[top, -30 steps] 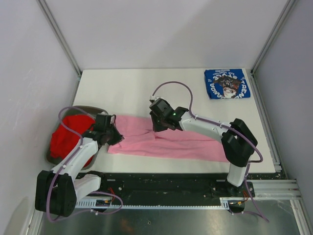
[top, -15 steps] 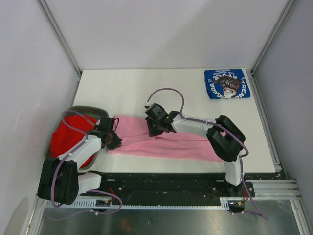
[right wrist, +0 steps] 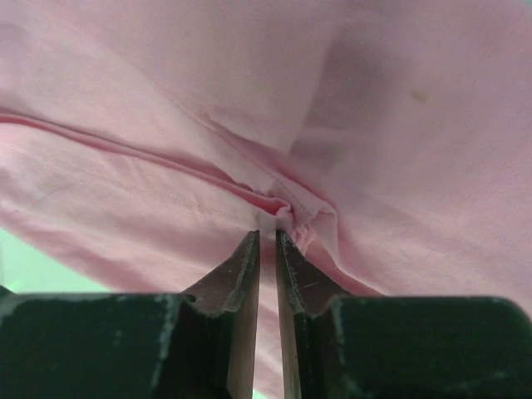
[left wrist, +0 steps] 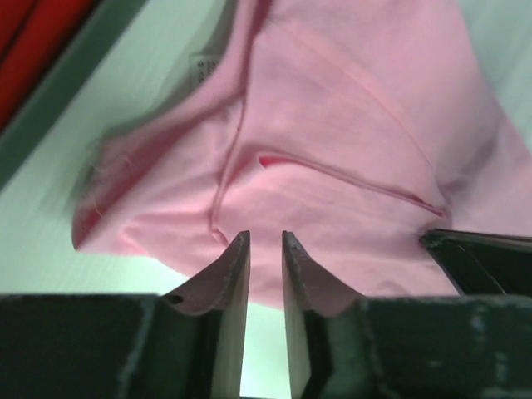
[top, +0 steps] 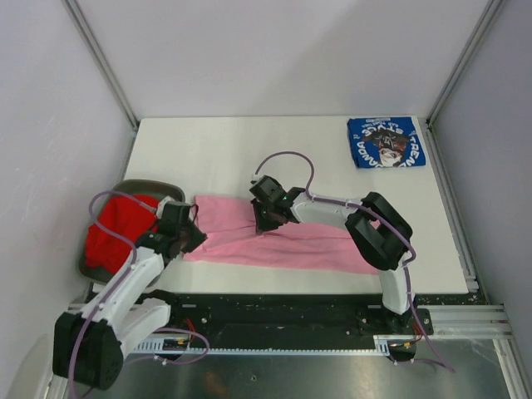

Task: Fold and stack the t-shirts
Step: Fold the other side of the tshirt into a rectangle, then rotate the tshirt 75 degrees

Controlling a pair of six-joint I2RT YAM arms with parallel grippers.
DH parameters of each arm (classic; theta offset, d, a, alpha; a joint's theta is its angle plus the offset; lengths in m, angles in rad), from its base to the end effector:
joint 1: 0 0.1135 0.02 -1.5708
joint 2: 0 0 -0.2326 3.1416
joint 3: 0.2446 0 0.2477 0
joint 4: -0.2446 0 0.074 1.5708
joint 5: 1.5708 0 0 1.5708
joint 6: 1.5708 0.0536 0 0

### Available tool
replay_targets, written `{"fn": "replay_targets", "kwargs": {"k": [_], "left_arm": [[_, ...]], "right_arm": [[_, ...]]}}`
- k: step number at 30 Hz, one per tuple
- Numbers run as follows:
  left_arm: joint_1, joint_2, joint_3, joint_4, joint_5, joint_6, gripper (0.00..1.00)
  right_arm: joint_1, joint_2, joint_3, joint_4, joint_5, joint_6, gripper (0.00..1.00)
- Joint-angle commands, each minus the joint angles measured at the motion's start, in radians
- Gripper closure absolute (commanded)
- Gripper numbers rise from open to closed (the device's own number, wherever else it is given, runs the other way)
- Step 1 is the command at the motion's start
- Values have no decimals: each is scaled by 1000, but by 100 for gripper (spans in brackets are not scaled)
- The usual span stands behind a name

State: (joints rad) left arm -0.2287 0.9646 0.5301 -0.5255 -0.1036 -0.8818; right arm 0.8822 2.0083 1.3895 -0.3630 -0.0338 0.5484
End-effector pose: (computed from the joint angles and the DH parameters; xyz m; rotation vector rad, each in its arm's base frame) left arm 0.1997 -0.0408 0.1536 -0.8582 2.4040 -0.3117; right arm 0.2655 0.3254 0.1276 -0.4558 2.6232 0.5636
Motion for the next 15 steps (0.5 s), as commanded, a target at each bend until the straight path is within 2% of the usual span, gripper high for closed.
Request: {"fn": "replay_targets", "kwargs": {"k": [1, 5, 7, 15], "left_arm": [[-94, -122, -35, -99, -110, -144, 68], [-185, -181, -77, -131, -180, -333, 52], [-213, -180, -91, -134, -196, -412, 48], [-237, -135, -115, -130, -225, -606, 40]], "right_arm": [[4, -108, 8, -9, -8, 19, 82], [5, -196, 9, -39, -6, 14, 82], [6, -237, 8, -60, 4, 8, 82], [-3, -380, -22, -129, 33, -19, 83]]}}
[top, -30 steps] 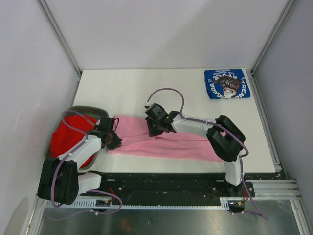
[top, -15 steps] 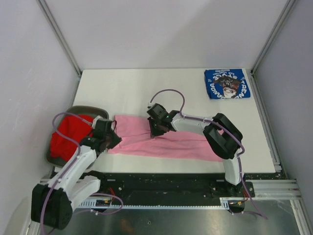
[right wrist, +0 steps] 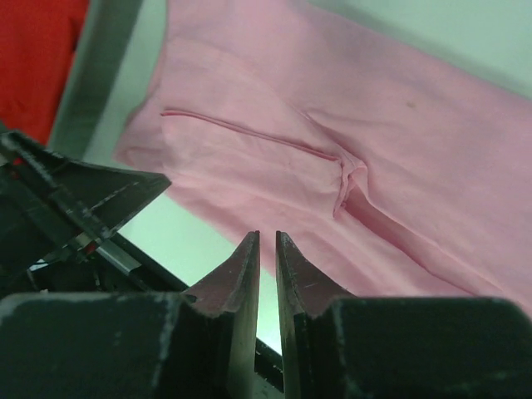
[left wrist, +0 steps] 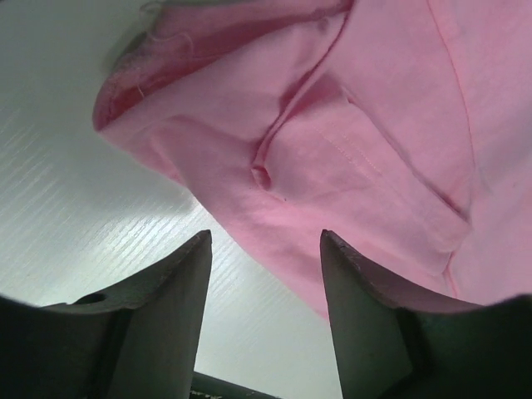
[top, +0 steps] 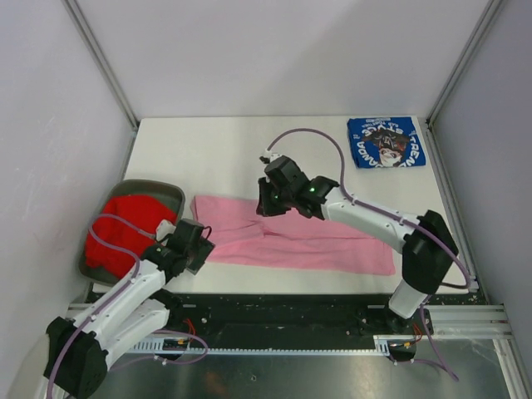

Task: Fold and stack the t-shirts
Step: Rotate the tshirt 75 degrees

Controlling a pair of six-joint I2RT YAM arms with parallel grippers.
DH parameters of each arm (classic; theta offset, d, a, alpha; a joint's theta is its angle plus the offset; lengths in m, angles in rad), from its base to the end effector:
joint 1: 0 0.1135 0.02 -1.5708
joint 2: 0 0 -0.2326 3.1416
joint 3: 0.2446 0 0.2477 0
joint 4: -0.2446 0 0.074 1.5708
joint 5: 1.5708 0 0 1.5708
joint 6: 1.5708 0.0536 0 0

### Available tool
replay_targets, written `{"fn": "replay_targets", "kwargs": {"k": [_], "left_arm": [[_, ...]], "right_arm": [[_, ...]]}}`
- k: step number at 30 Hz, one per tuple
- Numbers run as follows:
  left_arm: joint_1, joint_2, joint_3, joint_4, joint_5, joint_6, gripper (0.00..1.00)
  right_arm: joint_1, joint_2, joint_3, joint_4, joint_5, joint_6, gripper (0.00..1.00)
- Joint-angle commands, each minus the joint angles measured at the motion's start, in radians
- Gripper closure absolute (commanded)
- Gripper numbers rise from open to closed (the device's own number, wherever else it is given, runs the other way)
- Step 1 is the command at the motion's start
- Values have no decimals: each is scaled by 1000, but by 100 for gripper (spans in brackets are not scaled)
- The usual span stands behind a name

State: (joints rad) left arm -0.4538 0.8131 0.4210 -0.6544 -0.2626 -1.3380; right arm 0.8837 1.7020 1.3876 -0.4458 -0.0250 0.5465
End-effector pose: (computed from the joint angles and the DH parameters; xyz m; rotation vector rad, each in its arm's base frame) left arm 0.1572 -0.0612 0.1372 -1.1932 2.3058 -0.3295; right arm 0.2463 0.3023 0.2389 -0.4243 2.4143 0.7127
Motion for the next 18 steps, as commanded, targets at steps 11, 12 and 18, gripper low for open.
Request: {"fn": "replay_targets", "kwargs": {"k": [11, 12, 18], "left_arm": [[-13, 92, 10, 26, -98, -235, 36], [-13, 98, 12, 27, -100, -241, 36], [-13, 152, 25, 39, -116, -260, 42]], "right_arm": [[-31, -162, -92, -63, 25, -19, 83], [-32, -167, -99, -63, 25, -19, 83], [-41, -196, -131, -64, 25, -13, 83]]}}
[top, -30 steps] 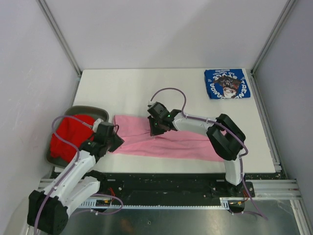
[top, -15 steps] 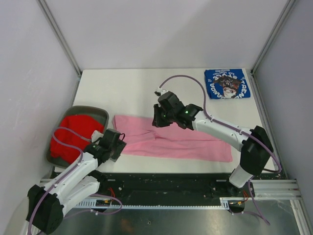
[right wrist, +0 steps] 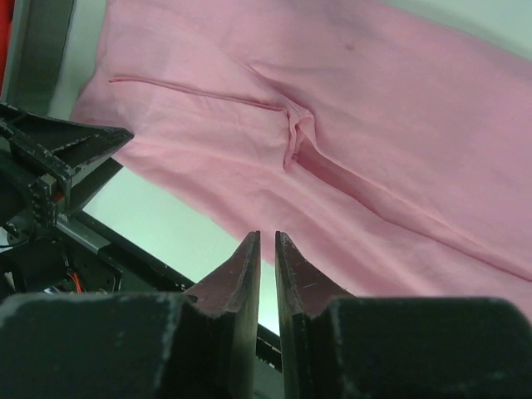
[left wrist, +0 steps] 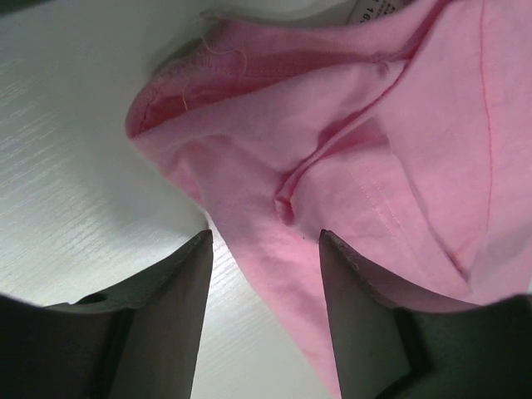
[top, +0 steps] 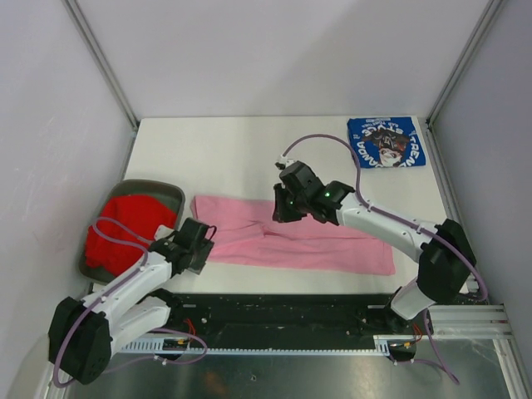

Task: Fold and stack the t-shirts
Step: Rotate the tshirt 75 degrees

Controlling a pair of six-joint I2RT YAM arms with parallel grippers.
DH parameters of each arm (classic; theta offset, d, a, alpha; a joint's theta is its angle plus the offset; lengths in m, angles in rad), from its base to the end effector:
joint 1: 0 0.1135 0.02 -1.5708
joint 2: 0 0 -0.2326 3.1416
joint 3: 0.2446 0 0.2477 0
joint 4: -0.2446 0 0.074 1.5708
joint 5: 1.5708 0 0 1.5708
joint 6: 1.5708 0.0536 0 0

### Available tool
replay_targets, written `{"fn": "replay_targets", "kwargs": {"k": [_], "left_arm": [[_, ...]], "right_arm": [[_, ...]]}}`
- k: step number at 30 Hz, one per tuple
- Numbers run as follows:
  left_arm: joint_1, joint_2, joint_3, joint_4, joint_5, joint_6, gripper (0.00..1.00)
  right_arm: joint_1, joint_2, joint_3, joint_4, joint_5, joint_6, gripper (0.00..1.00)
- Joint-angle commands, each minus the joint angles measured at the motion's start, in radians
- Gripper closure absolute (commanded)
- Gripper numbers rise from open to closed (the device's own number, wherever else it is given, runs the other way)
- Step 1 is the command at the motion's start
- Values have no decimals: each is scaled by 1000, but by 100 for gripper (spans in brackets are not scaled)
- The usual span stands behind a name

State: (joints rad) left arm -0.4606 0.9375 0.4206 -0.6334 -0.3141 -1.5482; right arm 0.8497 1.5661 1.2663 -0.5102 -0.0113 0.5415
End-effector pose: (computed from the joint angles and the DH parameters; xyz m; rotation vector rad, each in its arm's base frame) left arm 0.1614 -0.0616 0.1203 -1.4445 2.2164 -0.2515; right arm 0.2334 0.2664 0.2400 -0.3873 2.4571 0.6482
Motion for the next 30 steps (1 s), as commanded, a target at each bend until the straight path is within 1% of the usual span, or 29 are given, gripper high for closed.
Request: {"fn": "replay_targets", "kwargs": {"k": [1, 7, 14, 16, 25, 30], "left_arm": [[-6, 41, 27, 22, -67, -51, 43], [-5, 132, 59, 63, -82, -20, 45], [-3, 307, 160, 122, -80, 81, 45], [2, 366, 201, 149, -80, 135, 46], [20, 640, 482, 181, -70, 404, 48], [69, 839, 719, 185, -13, 611, 49]], "right_arm": [[-9, -64, -15, 1, 11, -7, 83], [-20, -87, -25, -12, 11, -9, 84], [-45, -142, -57, -27, 61, -6, 84], [-60, -163, -73, -30, 66, -6, 84], [-175, -263, -159, -31, 33, -13, 84], [-253, -300, -192, -33, -2, -29, 84]]}}
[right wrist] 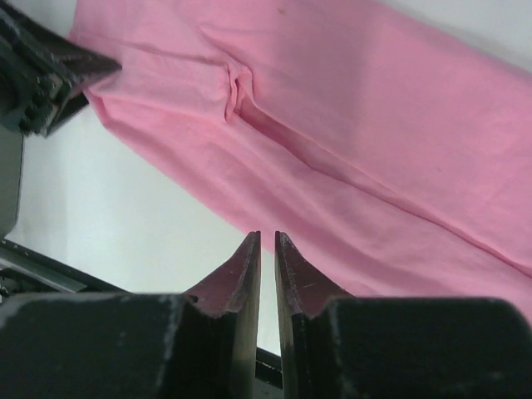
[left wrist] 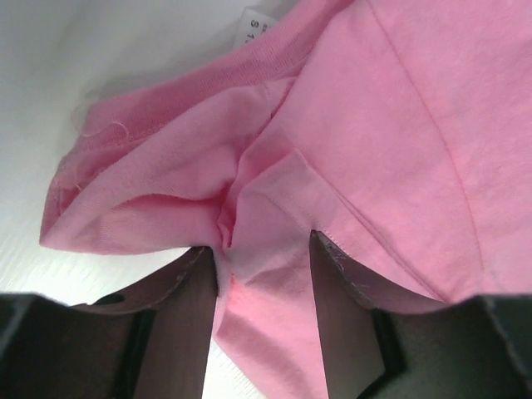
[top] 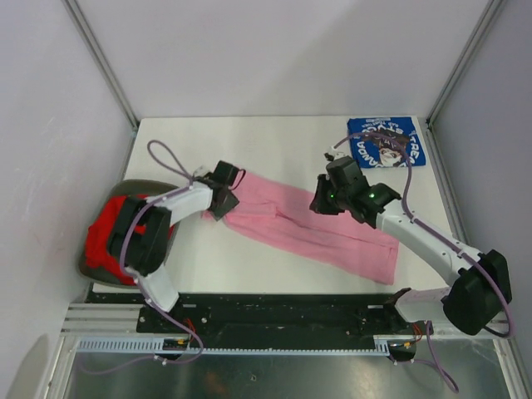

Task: Fold and stack the t-shirts
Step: Rotate the tshirt 75 degrees

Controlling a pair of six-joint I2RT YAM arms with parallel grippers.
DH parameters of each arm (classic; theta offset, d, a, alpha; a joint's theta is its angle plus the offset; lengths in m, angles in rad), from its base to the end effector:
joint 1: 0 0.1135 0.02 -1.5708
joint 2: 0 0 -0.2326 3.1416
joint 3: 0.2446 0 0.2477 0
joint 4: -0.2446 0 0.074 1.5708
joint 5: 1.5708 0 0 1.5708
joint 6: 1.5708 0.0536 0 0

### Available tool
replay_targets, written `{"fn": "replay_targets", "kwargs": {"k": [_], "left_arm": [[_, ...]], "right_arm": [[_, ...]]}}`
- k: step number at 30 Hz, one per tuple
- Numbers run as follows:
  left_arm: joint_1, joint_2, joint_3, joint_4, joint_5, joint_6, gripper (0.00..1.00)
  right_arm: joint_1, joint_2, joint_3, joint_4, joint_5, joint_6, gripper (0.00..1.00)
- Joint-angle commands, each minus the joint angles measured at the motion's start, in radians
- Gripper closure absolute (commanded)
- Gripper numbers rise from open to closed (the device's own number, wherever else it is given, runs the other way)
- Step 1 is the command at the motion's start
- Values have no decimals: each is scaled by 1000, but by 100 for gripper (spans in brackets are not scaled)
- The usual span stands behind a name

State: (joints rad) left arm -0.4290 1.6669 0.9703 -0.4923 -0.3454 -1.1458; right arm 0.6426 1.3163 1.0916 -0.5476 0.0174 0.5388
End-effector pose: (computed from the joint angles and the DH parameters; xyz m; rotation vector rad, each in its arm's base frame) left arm 0.2908 -0.1131 0.1214 -1.0061 2.4331 -0.0365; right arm 0.2411 0.1793 0.2545 -0.1163 2.4101 0.5495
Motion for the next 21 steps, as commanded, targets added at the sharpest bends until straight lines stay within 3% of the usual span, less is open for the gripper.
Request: {"fn": "replay_targets", "kwargs": {"k": [1, 9, 15, 21], "left_arm": [[51, 149, 208, 43, 35, 244, 49], [211, 496, 648, 36, 217, 495, 49], [266, 740, 1065, -11, 275, 555, 49], [287, 940, 1417, -22, 305, 567, 42]], "right_arm": [[-61, -54, -21, 4, -38, -30, 84], [-169, -57, -38, 5, -80, -68, 84], [-192, -38, -49, 9, -90, -97, 84], [-193, -44, -83, -4, -91, -115, 83]]}}
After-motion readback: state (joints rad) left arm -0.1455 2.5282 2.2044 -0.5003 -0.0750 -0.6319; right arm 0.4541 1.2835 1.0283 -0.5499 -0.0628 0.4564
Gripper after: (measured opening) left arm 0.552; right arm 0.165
